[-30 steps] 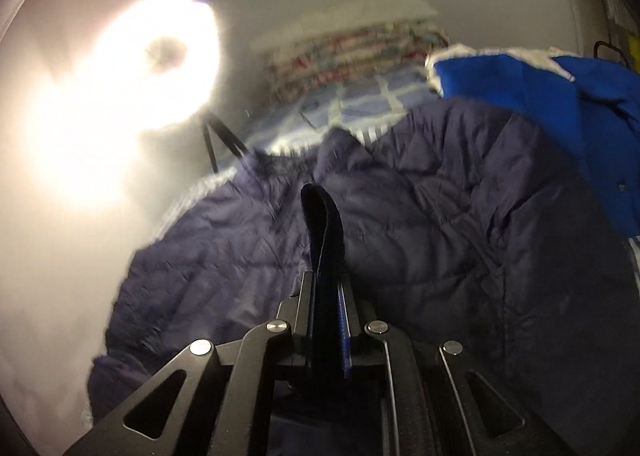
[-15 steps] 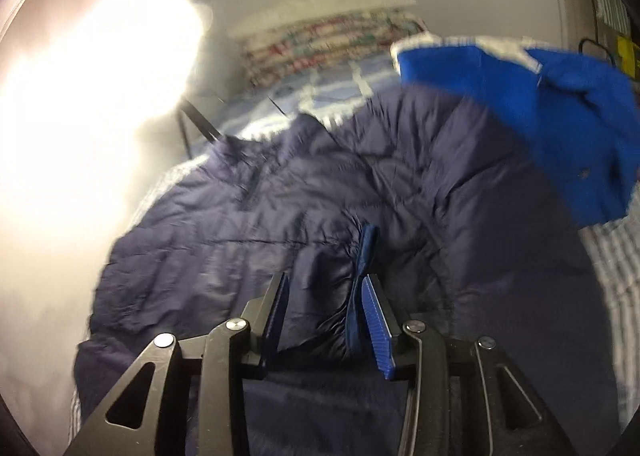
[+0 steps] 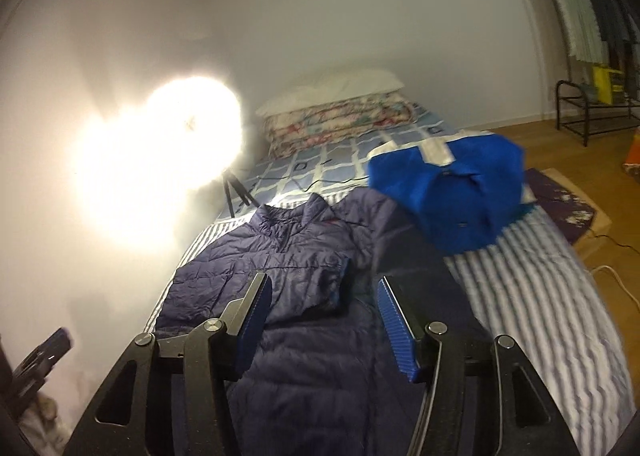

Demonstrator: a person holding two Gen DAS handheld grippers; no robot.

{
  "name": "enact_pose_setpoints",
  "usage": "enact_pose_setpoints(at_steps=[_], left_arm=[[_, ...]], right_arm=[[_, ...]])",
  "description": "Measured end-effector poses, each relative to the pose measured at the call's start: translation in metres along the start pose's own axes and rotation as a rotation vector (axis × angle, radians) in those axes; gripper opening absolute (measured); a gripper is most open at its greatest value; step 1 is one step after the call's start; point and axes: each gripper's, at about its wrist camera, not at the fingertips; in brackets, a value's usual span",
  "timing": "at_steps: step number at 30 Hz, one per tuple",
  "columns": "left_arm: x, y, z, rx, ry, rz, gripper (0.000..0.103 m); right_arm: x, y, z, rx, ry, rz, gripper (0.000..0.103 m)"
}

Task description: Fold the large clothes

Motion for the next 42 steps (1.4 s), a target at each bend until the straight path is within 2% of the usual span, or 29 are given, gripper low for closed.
enact_pose_setpoints(at_steps=[8,14,21,23,29,35,38,40,42], left_arm=[[0.027,-0.014,-0.086,0.221,-0.048,0.093,0.048],[0.070,-0.016,-0.174,0.416,-0.135,0.207,0.048],[0.138,-0.014,-0.290,0.617,-0.270,0.355,0.048],[0.154,-0.017,-0.313,0.652,-0.297,0.393,0.055],[0.200,-0.029,-0.372,0.705,-0.338,0.516,0.057],[0.222,-0.052,-0.383,0.700,-0.288,0.618,0.057],[0.228,-0.059,-0.385,0.693,-0.299,0.634,0.057],[0.232,-0.060,-0.393,0.698,-0.346,0.626,0.060],[0.236,-0.057,-0.402,0.673,-0.421,0.585,0.061]], right_arm=[[0.012,0.117,-0.027,0.068,-0.007,-0.061,0.059],[0.038,0.196,-0.071,0.237,-0.001,-0.098,0.059],[0.052,0.243,-0.121,0.411,-0.059,-0.154,0.060],[0.052,0.247,-0.130,0.440,-0.061,-0.158,0.060],[0.052,0.262,-0.156,0.488,-0.127,-0.191,0.060],[0.052,0.266,-0.177,0.502,-0.188,-0.193,0.060],[0.052,0.270,-0.180,0.483,-0.215,-0.209,0.060],[0.051,0.273,-0.180,0.474,-0.223,-0.218,0.060],[0.051,0.272,-0.181,0.464,-0.230,-0.217,0.060]])
Point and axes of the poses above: each gripper's, at about its wrist camera, not at the fingertips, and y roughly against the way its jaws point, z to its left, x to its underside, and after that the axes turned 13 degrees about -z, right-handed
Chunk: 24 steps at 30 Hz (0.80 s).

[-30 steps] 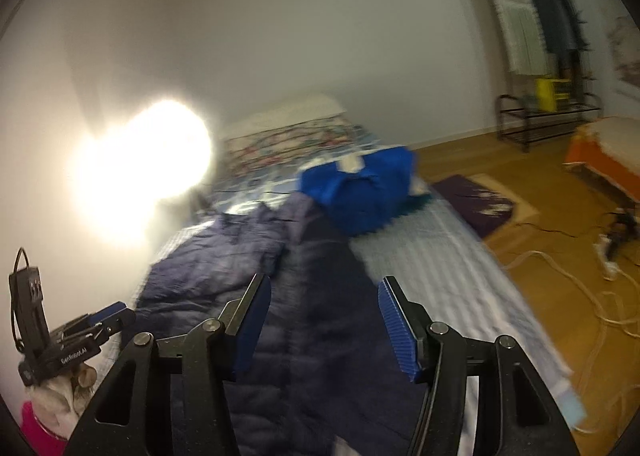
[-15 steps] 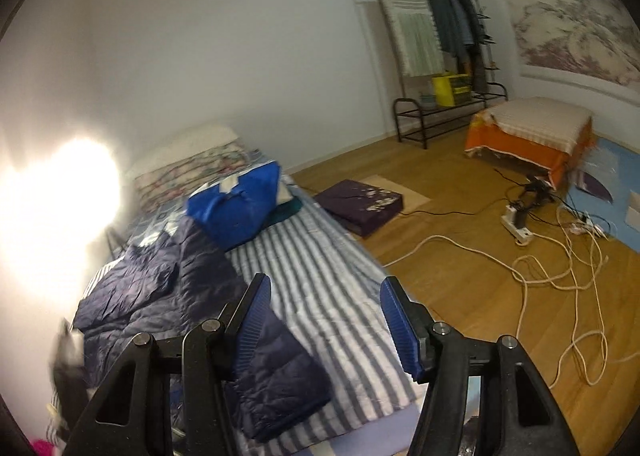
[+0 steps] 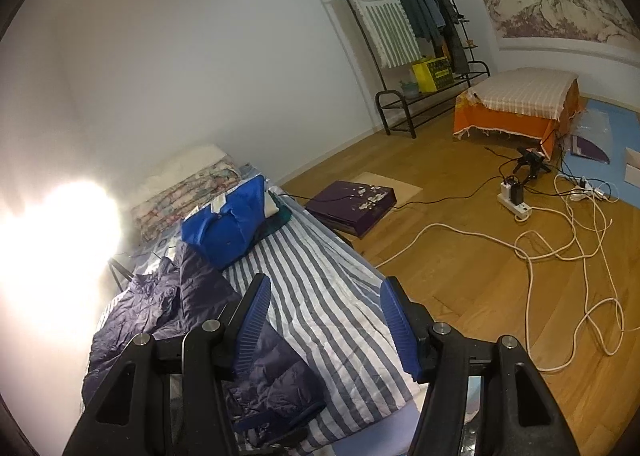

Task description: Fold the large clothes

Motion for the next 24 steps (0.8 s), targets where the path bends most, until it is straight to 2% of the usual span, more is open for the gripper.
enact_pose_setpoints(at_steps=[3,10,12,14,16,20,24], left_arm=[[0.000,-0.013,-0.003,-0.063,-0.037,0.023,0.061],[0.008,-0.027,-0.005,-0.116,-0.106,0.022,0.061],[0.007,-0.027,-0.004,-0.123,-0.106,0.019,0.050],[0.002,-0.026,0.001,-0.093,-0.064,0.026,0.023],[-0.009,-0.021,0.011,-0.066,-0.001,0.031,0.008],[-0.034,0.003,0.040,0.018,0.151,-0.016,0.007],[-0.057,0.039,0.074,0.030,0.221,-0.094,0.006]], right_arm=[[0.000,0.000,-0.002,-0.014,-0.018,0.003,0.060],[-0.002,0.004,-0.004,-0.029,-0.060,-0.020,0.060],[-0.003,0.003,-0.005,-0.031,-0.070,-0.020,0.060],[-0.002,0.003,-0.003,-0.037,-0.077,-0.018,0.060],[-0.002,0.002,0.001,-0.042,-0.077,-0.018,0.060],[-0.001,0.001,0.009,-0.054,-0.071,-0.017,0.060],[0.002,-0.003,0.021,-0.068,-0.050,-0.003,0.060]])
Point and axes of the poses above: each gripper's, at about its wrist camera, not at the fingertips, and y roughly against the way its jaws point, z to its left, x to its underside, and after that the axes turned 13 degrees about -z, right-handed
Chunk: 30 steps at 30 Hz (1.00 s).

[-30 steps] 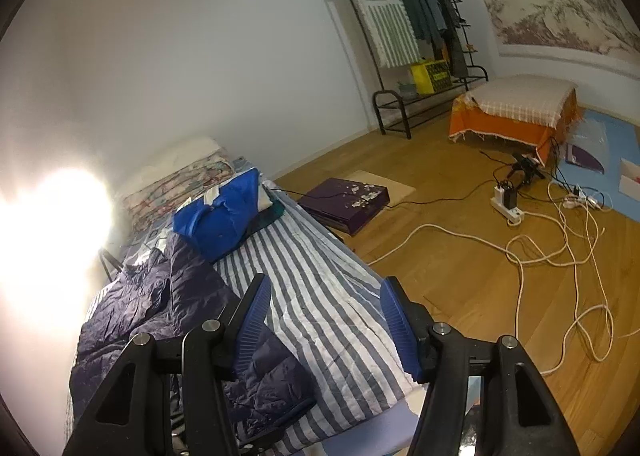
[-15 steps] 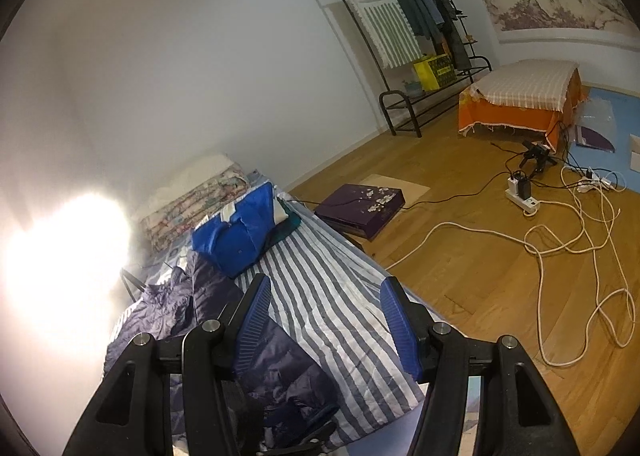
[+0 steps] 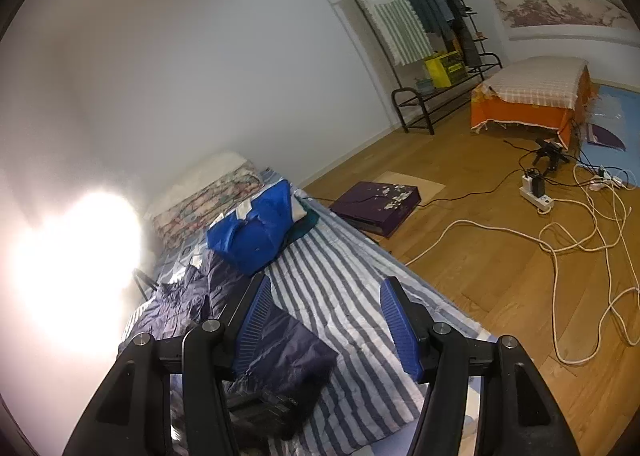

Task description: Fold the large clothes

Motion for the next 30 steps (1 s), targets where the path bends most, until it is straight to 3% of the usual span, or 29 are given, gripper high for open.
enact_pose_setpoints(at_steps=[7,12,17,22,30], left_arm=[[-0.057,0.068,0.093,-0.070,0.096,-0.142,0.005],[-0.081,0.122,0.190,-0.168,0.183,-0.247,0.005],[-0.082,0.160,0.286,-0.290,0.272,-0.327,0.005],[-0.075,0.191,0.378,-0.434,0.360,-0.397,0.005],[-0.051,0.218,0.503,-0.628,0.547,-0.479,0.005]], right_arm=[[0.013,-0.020,0.031,-0.042,0.028,0.073,0.060],[0.028,-0.037,0.073,-0.104,0.105,0.129,0.060],[0.056,-0.057,0.127,-0.168,0.217,0.223,0.060],[0.080,-0.053,0.174,-0.244,0.341,0.227,0.060],[0.114,-0.067,0.214,-0.285,0.460,0.307,0.060]])
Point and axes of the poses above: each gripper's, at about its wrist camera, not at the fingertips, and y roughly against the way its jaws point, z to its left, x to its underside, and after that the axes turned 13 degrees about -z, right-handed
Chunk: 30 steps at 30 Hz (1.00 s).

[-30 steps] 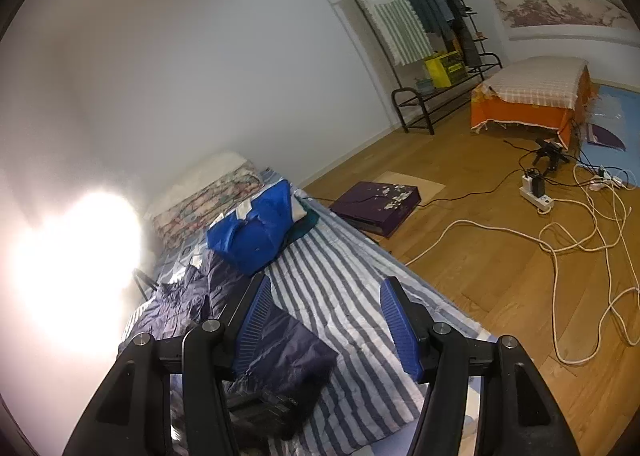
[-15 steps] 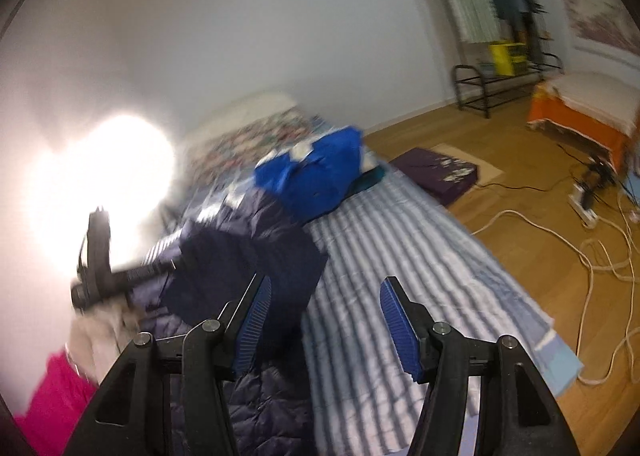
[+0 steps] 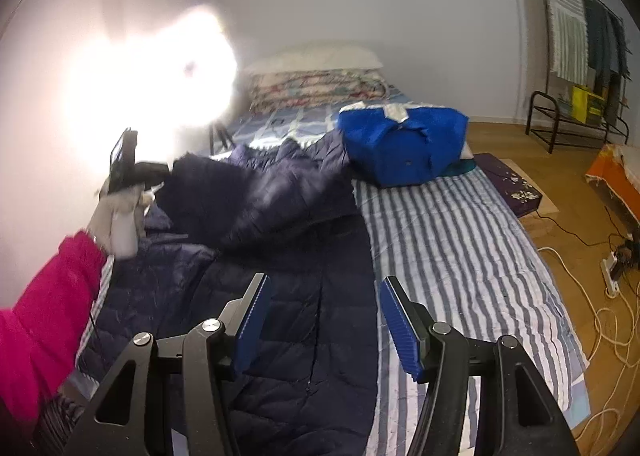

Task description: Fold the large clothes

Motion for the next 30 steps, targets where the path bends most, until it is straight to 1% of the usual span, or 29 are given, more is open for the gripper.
enact_pose_setpoints(at_steps=[4,5,6,9,11,13,15,16,18,19,20,21,23,24,27,28,30], left_arm=[[-0.010,-0.026,0.053,-0.092,0.131,-0.016,0.005],[-0.011,-0.030,0.060,-0.105,0.146,-0.018,0.005],[-0.011,-0.036,0.070,-0.136,0.156,-0.022,0.005],[-0.010,-0.050,0.082,-0.170,0.156,-0.019,0.005],[-0.004,-0.062,0.089,-0.184,0.149,0.007,0.005],[0.003,-0.075,0.087,-0.197,0.104,0.057,0.005],[0.006,-0.077,0.086,-0.199,0.073,0.070,0.005],[0.006,-0.075,0.085,-0.188,0.066,0.080,0.008],[-0.002,-0.065,0.086,-0.155,0.065,0.106,0.024],[-0.007,-0.055,0.088,-0.131,0.064,0.097,0.034],[-0.013,-0.044,0.089,-0.110,0.054,0.077,0.035],[-0.020,-0.030,0.091,-0.105,0.031,0.055,0.036],[-0.029,-0.012,0.095,-0.108,-0.009,0.035,0.037],[-0.031,-0.004,0.097,-0.115,-0.039,0.029,0.037],[-0.029,0.006,0.102,-0.149,-0.101,0.017,0.037],[-0.027,0.006,0.104,-0.157,-0.110,0.017,0.037],[-0.019,0.003,0.109,-0.161,-0.122,0.023,0.037]], right_arm=[[0.002,-0.009,0.011,-0.003,0.023,0.027,0.060],[0.003,-0.010,0.014,-0.002,0.027,0.030,0.060],[0.002,-0.013,0.015,-0.002,0.031,0.034,0.060],[0.002,-0.019,0.020,-0.007,0.036,0.048,0.060],[0.002,-0.024,0.022,-0.008,0.036,0.060,0.060],[0.002,-0.028,0.024,-0.014,0.032,0.071,0.060],[0.002,-0.031,0.026,-0.018,0.034,0.078,0.060],[0.002,-0.033,0.028,-0.020,0.038,0.080,0.060],[0.001,-0.039,0.031,-0.036,0.046,0.090,0.060],[-0.001,-0.044,0.031,-0.048,0.060,0.091,0.060],[-0.005,-0.052,0.030,-0.048,0.081,0.086,0.059],[-0.008,-0.059,0.029,-0.038,0.101,0.075,0.059],[-0.022,-0.087,0.021,-0.006,0.132,0.054,0.059],[-0.028,-0.102,0.018,-0.011,0.128,0.049,0.059],[-0.045,-0.168,0.007,-0.061,0.068,0.089,0.059],[-0.049,-0.196,0.005,-0.067,0.077,0.110,0.059],[-0.050,-0.242,0.004,-0.049,0.099,0.150,0.059]])
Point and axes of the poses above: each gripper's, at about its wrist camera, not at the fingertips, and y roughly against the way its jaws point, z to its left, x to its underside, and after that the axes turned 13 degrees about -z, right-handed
